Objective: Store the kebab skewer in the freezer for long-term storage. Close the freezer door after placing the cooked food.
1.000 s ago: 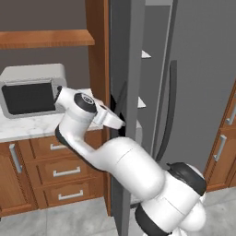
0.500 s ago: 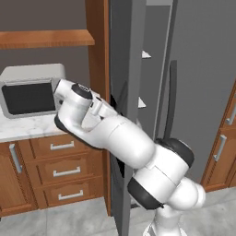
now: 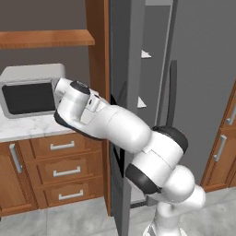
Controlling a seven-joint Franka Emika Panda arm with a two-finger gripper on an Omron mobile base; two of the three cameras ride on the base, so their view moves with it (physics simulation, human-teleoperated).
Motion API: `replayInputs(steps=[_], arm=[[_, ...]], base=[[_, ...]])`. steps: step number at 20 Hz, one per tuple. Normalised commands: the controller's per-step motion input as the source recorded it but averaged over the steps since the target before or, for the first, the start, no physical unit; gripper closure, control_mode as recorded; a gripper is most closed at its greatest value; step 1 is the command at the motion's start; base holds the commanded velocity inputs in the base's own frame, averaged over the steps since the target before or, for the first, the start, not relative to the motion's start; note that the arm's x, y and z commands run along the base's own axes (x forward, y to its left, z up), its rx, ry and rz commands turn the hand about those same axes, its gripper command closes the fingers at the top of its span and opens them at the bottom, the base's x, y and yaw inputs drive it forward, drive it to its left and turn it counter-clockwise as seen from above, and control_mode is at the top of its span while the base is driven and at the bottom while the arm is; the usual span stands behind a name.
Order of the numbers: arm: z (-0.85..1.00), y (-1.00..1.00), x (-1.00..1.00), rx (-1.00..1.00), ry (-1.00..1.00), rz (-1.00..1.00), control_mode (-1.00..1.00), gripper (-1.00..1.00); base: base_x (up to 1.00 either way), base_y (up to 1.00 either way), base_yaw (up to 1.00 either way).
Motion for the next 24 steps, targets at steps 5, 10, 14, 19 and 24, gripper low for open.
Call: replayInputs(steps=[5,10,14,19,24], arm=[[0.00,-0.75,-0.02,0.03,0.00,0.14,-1.00,-1.00],[0.00,-0.99,-0.31,0.12,-0.03,0.20,-1.00,-1.00],[0.05,-0.97,-0.14,0.18,0.01,0.22,-1.00,-1.00],[0.07,-0.78,0.00,0.25,0.06,0.24,-1.00,-1.00],[0.16,-0.42,0.00,0.21,0.02,0.17,-1.00,-1.00]], base=[[0.00,0.00,0.00],[0.00,0.00,0.00],[0.00,0.00,0.00],[0.00,0.00,0.00],[0.00,0.00,0.00]])
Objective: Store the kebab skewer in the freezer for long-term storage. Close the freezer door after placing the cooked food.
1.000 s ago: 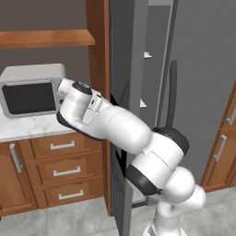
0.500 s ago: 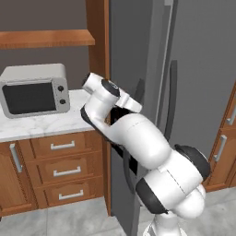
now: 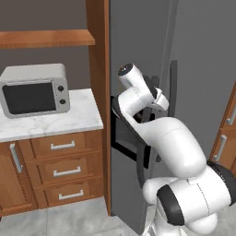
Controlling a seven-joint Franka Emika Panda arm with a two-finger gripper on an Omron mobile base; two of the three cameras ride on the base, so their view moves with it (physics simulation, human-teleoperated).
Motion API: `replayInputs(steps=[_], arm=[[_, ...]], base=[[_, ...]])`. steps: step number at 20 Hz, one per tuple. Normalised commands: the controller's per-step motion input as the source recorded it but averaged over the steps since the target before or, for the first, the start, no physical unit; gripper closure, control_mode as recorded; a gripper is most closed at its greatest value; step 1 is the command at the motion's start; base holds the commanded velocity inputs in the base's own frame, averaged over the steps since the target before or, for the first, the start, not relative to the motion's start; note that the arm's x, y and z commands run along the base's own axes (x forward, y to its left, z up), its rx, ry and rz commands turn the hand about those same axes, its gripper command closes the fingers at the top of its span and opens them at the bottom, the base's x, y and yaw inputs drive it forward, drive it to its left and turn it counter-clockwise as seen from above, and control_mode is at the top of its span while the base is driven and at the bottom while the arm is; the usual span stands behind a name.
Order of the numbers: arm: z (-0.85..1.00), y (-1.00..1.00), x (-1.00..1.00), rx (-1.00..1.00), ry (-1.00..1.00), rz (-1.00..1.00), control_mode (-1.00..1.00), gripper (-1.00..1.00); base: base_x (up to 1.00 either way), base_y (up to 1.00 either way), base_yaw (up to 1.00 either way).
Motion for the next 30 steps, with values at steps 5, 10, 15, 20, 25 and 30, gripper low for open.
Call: replayInputs(steps=[5,10,15,20,25,30], arm=[[0.05,-0.30,0.08,0.09,0.00,0.06,-1.00,-1.00],[0.00,-0.40,0.32,0.00,0.00,0.12,-1.00,-1.00],[0.00,-0.49,0.44,0.00,-0.03,0.14,-1.00,-1.00],[0.10,-0.29,0.35,0.00,0.00,0.16,-1.00,-1.00],[0.10,-0.22,0.57,0.02,-0.03,0.18,-1.00,-1.00],[0.09,-0.16,0.59,0.02,-0.06,0.19,-1.00,-1.00]], base=[[0.00,0.00,0.00],[0.00,0.00,0.00],[0.00,0.00,0.00],[0.00,0.00,0.00],[0.00,0.00,0.00],[0.00,0.00,0.00]])
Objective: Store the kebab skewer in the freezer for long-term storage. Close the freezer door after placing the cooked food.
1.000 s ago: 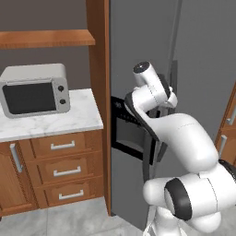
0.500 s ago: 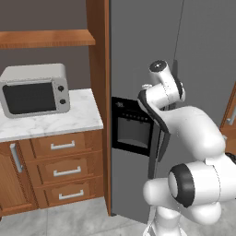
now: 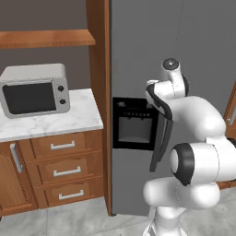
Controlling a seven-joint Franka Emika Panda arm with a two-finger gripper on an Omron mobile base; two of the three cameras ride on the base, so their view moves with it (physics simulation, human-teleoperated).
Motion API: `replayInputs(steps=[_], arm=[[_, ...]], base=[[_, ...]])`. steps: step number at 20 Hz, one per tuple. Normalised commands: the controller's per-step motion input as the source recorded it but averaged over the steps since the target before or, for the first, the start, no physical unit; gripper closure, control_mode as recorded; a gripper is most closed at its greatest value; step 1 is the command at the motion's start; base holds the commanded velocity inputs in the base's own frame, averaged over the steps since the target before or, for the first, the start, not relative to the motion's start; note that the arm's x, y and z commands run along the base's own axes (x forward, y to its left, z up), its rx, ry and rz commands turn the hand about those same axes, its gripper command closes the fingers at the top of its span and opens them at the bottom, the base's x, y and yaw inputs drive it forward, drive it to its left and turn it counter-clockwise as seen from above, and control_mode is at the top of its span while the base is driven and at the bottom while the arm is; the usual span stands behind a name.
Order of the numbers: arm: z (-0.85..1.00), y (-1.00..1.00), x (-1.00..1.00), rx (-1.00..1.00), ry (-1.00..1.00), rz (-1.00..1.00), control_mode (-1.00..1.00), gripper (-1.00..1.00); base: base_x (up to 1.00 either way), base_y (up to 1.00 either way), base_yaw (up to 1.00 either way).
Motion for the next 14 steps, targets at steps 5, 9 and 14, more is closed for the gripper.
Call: replayInputs(steps=[5,9,14], arm=[[0.13,-0.05,0.30,0.00,-0.01,0.14,-1.00,-1.00],[0.00,0.00,0.22,0.00,0.00,0.03,-1.00,-1.00],[0.00,0.00,0.65,0.00,0.00,0.00,-1.00,-1.00]], base=[[0.00,0.00,0.00],[0.00,0.00,0.00],[0.00,0.00,0.00]])
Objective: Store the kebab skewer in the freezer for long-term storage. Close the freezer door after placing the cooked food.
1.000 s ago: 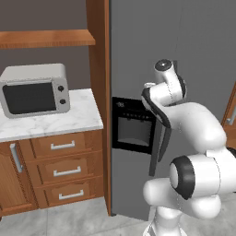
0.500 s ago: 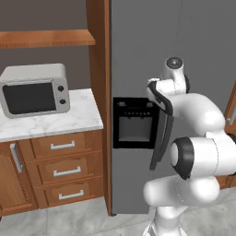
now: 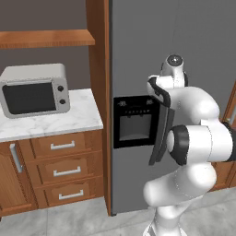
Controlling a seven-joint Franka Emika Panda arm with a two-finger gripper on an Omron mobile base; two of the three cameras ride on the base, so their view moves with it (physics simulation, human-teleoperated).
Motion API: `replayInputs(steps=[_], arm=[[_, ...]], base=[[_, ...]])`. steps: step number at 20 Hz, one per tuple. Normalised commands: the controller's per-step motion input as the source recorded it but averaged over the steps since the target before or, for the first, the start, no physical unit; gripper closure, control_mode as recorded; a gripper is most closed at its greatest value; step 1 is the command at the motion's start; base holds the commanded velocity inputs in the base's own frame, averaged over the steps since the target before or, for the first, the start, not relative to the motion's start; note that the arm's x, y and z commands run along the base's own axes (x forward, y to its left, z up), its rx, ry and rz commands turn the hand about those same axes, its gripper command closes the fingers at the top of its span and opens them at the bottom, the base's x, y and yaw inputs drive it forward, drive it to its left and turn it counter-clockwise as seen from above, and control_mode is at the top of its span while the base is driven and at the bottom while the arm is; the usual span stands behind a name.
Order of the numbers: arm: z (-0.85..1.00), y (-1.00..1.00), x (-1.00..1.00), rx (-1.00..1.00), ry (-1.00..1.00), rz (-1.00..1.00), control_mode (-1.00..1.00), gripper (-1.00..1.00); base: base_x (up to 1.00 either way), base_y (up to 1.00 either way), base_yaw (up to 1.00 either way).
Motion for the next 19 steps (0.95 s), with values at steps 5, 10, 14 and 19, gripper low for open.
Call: replayInputs(steps=[5,10,14,19], arm=[[0.00,0.00,0.53,0.00,0.00,0.00,-1.00,-1.00],[0.00,0.00,0.38,0.00,0.00,0.00,-1.00,-1.00],[0.00,0.00,0.37,0.00,-0.05,0.00,-1.00,-1.00],[0.00,0.00,0.09,0.00,-0.18,0.00,-1.00,-1.00]], base=[[0.00,0.00,0.00],[0.00,0.00,0.00],[0.00,0.00,0.00],[0.00,0.00,0.00]])
